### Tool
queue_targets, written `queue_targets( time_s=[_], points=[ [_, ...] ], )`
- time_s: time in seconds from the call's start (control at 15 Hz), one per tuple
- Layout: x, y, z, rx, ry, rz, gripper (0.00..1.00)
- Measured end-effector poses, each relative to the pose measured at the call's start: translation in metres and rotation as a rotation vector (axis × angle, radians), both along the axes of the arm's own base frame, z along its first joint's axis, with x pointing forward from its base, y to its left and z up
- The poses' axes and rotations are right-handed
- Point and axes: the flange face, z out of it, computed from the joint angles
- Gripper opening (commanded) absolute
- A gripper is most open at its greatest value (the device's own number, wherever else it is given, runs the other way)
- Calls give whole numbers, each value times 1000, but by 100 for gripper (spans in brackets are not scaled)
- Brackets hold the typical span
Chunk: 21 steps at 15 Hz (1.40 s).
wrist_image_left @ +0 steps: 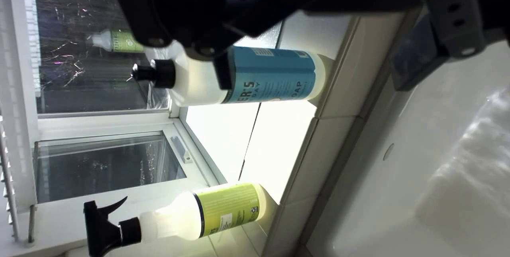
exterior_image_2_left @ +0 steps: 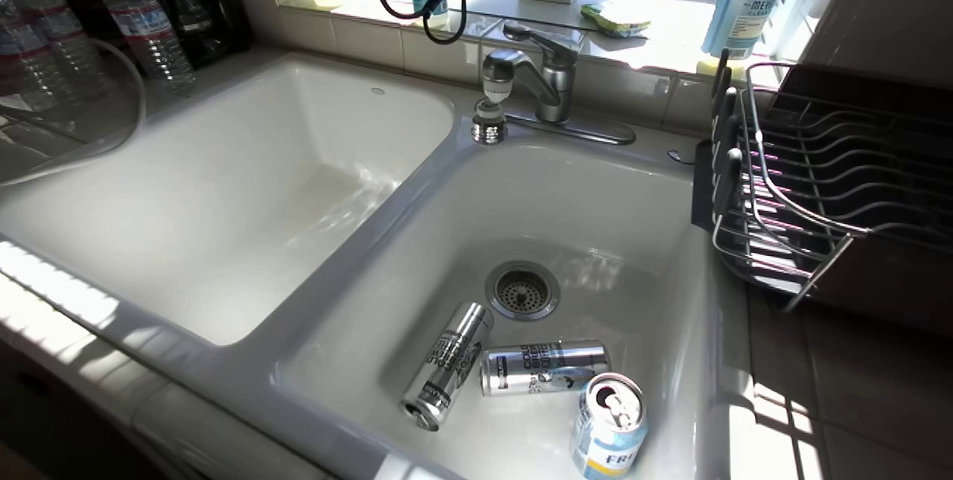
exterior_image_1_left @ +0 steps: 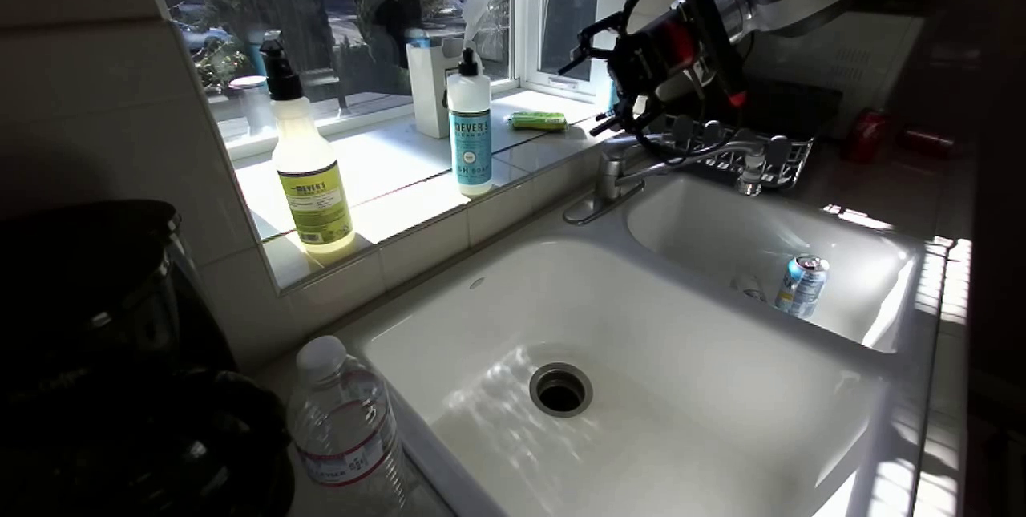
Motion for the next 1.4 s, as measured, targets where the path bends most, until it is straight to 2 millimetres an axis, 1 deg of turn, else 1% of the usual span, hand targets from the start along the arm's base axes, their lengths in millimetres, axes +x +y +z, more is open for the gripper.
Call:
queue_targets(
  time_s=[0.2, 0.47, 0.73, 0.93, 1.13, 1.4],
  points=[
    [8, -2, -5, 47, 62, -101, 100],
    [23, 4, -14, 109, 166, -183, 100],
    [40, 9, -20, 220, 248, -222, 100],
    [51, 8, -22, 295, 305, -248, 100],
    [62, 5, -31, 340, 375, -285, 100],
    [76, 3, -42, 394, 451, -269, 100]
  ],
)
